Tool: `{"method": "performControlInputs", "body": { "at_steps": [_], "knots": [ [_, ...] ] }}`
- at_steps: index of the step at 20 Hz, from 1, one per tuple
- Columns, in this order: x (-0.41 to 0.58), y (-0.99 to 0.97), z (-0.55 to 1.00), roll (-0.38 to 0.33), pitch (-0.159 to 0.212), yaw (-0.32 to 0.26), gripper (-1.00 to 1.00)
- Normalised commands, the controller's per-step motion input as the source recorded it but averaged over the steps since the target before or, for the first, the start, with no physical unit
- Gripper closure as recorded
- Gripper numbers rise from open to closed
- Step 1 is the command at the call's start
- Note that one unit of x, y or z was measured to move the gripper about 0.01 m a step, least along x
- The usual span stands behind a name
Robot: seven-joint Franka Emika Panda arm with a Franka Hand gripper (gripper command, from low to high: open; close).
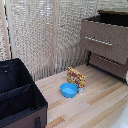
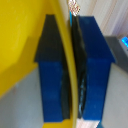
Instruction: Kindly move your gripper toward the top drawer's handle. With caution, hold the handle robustly using your gripper and pull open the top drawer. Let the handle go. Relocate your gripper to the bowl placed in the background. Gently hold the bowl using your gripper. Bring the gripper and the bowl to the ajar drawer. Softly release the bowl into it.
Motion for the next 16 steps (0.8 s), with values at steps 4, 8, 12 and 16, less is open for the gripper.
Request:
{"method": "performControlInputs", "body": {
  "at_steps": [4,8,12,16],
  "knots": [
    [-0.136,-0.98,0.61,0.122,0.093,0.0,1.0],
    [-0.297,-1.0,0.25,0.097,0.124,0.0,1.0],
    [-0.356,-1.0,0.07,0.076,0.163,0.0,1.0],
    [-0.365,-1.0,-0.01,0.039,0.148,0.0,1.0]
  ]
}}
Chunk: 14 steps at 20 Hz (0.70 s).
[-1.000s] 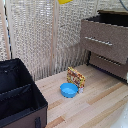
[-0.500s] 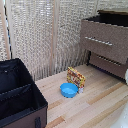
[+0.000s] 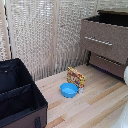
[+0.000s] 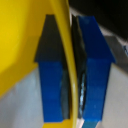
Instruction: Kindly move your gripper toward the top drawer's handle. With caution, hold the handle robustly using your gripper and pull open the top drawer. Let the handle go. Relocate your gripper to the bowl placed in the background. Gently hold the bowl using your gripper. Bring the gripper and the bowl to the ajar drawer. Softly release the bowl into it.
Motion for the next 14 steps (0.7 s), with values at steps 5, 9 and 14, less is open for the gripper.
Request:
{"method": "performControlInputs", "body": {
  "at_steps": [5,9,14],
  "knots": [
    [-0.187,-0.86,-0.36,0.005,0.06,0.004,1.0],
    [-0.011,-0.48,-0.61,-0.051,-0.001,0.08,1.0],
    [-0.101,-0.14,-0.72,-0.031,0.01,0.079,1.0]
  ]
}}
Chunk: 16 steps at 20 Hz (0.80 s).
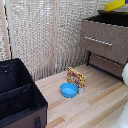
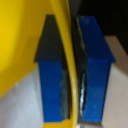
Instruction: Kindly move your gripper toward the top drawer's handle. With caution, hold the handle robustly using your gripper and pull open the top drawer. Let the handle go. Relocate your gripper to the bowl placed in the background. Gently hold the bowl using your gripper. Bring the gripper and the bowl to the ajar drawer. Softly release the bowl into it.
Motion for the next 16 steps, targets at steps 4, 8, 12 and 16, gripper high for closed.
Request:
{"method": "performControlInputs", "body": {
  "at_steps": [4,8,12,16],
  "knots": [
    [-0.447,0.01,-0.48,0.027,0.034,0.083,1.0],
    [-0.336,0.0,-0.19,0.023,0.004,0.041,1.0],
    [0.043,0.0,0.07,0.0,-0.02,0.002,-1.0],
    [0.181,0.03,0.16,0.0,-0.018,0.02,-1.0]
  ]
}}
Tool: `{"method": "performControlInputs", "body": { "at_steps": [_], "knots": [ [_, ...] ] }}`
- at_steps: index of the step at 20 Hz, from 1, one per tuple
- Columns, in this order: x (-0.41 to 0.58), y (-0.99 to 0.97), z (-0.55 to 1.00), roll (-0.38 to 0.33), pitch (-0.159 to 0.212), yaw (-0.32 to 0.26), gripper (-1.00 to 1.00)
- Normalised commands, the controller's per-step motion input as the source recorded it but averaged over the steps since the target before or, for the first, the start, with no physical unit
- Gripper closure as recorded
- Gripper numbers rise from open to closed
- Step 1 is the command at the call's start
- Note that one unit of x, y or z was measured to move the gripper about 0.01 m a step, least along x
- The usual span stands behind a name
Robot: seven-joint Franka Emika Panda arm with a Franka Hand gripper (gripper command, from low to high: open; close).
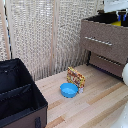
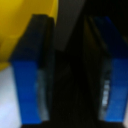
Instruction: Kindly move your gripper toward the top drawer's handle. With caution, hold the handle robustly using your gripper and pull open the top drawer. Let the handle go. Relocate your gripper to the bowl placed in the background. Gently hold the bowl using your gripper. Bring the gripper and the bowl to the ajar drawer. Softly release the bowl into it.
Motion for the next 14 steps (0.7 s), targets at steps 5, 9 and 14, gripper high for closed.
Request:
{"method": "performControlInputs", "body": {
  "at_steps": [5,9,14],
  "knots": [
    [0.051,-0.03,0.19,0.036,0.017,-0.007,-1.0],
    [0.108,0.06,0.66,0.009,0.026,-0.021,-1.0],
    [0.024,0.1,0.56,-0.015,0.025,-0.024,-1.0]
  ]
}}
